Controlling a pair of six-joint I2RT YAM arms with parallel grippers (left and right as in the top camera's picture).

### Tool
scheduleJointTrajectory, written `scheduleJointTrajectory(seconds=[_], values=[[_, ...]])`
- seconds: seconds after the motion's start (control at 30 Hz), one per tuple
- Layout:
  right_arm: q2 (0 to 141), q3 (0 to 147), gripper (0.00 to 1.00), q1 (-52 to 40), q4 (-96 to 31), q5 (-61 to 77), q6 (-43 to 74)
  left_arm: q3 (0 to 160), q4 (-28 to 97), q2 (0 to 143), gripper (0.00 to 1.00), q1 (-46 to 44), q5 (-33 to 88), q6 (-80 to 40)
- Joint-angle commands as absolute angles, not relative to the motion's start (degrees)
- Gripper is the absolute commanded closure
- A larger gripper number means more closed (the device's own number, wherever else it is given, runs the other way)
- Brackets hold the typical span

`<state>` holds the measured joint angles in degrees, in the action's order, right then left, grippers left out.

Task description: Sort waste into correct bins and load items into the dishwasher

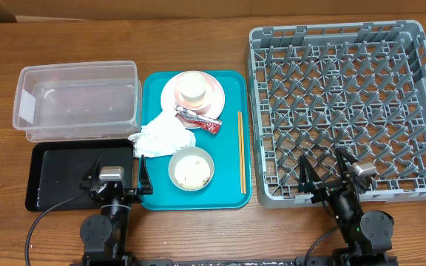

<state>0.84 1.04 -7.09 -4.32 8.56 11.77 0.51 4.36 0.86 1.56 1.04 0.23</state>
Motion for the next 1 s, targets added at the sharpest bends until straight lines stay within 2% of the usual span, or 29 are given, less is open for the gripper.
scheduleJointTrajectory(seconds=[0.0, 0.63, 0.83, 0.97], values=[[0.2, 0.5, 0.0, -6.7, -4.0, 8.4, 11.8, 0.3, 4.4, 0.3, 0.0, 1.4, 0.7, 1.3], [0.2, 0.5, 0.0, -6.7, -4.0, 8.4, 11.8, 0.3, 4.4, 0.3, 0.0, 1.4, 0.7, 1.3], [0.2, 0.5, 0.0, -6.7, -4.0, 8.4, 11.8, 0.3, 0.6, 0.3, 0.0, 1.4, 1.6, 1.3], [0.2, 0.5, 0.0, -6.7, -4.0, 8.4, 11.8, 0.3, 3.6, 0.3, 0.0, 1.4, 1.6, 1.3]])
